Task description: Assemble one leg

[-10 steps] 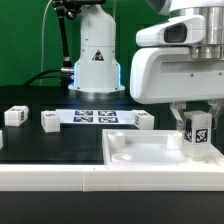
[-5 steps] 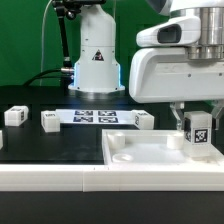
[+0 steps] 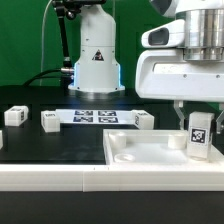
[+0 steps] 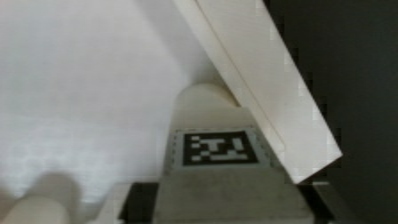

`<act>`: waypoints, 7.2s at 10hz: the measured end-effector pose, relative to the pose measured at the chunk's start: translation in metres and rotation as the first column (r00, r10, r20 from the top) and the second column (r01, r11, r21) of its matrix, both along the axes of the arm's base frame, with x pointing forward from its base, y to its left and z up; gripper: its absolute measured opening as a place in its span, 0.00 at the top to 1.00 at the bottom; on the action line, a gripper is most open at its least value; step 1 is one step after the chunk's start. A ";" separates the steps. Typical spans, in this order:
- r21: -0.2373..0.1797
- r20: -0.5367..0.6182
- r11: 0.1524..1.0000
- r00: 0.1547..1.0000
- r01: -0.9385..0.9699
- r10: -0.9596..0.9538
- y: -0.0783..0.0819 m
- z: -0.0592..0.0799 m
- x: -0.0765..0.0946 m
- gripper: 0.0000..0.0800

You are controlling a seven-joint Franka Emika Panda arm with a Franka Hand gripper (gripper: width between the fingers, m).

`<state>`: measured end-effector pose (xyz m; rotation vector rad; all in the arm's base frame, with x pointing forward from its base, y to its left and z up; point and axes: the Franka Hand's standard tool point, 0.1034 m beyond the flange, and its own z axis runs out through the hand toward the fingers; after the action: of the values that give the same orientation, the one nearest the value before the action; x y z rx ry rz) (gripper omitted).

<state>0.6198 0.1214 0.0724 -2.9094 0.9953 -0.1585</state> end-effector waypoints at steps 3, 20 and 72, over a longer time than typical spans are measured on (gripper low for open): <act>0.022 -0.039 0.977 0.977 0.211 -0.210 0.001 0.001 -0.002 0.63; -0.063 -0.023 0.735 0.737 -0.676 0.676 -0.004 0.000 -0.001 0.19; -0.109 -0.049 0.772 0.779 -0.626 0.625 -0.003 0.002 0.002 0.64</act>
Offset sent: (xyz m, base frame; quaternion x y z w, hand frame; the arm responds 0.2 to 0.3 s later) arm -0.0034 -0.0089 0.0020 0.0103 -0.0060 0.1507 0.9885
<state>0.6214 0.1185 0.0741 -3.1599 -0.0402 -0.1662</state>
